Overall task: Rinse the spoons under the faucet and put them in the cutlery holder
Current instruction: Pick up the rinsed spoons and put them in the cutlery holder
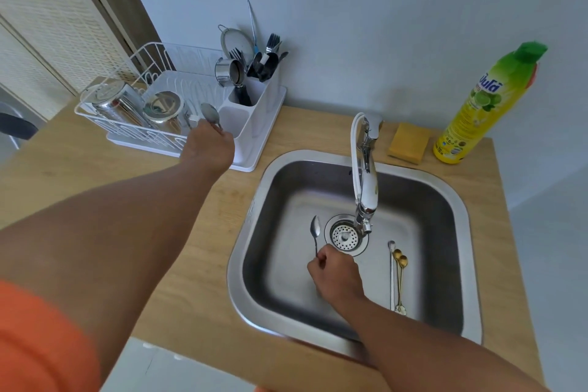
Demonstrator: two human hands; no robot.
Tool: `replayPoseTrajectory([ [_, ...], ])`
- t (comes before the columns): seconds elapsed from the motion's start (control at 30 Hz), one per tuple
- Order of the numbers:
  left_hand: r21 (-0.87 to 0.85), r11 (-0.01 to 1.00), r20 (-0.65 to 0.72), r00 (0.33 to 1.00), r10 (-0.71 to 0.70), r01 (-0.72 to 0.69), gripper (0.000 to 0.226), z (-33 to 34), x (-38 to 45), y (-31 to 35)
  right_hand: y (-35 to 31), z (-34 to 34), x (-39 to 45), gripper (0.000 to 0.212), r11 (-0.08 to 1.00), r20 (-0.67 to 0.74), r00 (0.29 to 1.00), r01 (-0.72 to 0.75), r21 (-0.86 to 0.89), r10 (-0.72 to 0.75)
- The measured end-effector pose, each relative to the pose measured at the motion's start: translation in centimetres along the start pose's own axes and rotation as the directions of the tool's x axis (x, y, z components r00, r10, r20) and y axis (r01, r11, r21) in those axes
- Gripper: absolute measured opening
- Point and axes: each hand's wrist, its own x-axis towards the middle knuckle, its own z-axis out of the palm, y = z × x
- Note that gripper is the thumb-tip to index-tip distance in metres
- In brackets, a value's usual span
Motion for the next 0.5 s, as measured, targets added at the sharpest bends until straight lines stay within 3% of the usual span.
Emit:
replayPoseTrajectory([
  [0.13, -0.173, 0.979, -0.015, 0.993, -0.114, 0.11, 0.048, 1.1, -1.7, -0.2, -1.8, -0.2, 0.5, 0.007, 0.995, -0.029, 0.999, 0.033, 0.09, -0.03],
  [0.27, -0.075, 0.986, 0.122, 0.983, -0.14, 0.15, 0.048, 2.2, -3.4, -1.4, -5.2, -0.8, 2.1, 0.006, 0.977, -0.089, 0.992, 0.108, 0.182, -0.093],
  [0.5, 0.09, 0.995, 0.336, 0.939, -0.066, 0.038, 0.03, 4.1, -7.1, -3.3, -16.7, -5.7, 7.8, 0.011, 0.93, -0.245, 0.929, 0.324, 0.173, -0.278],
])
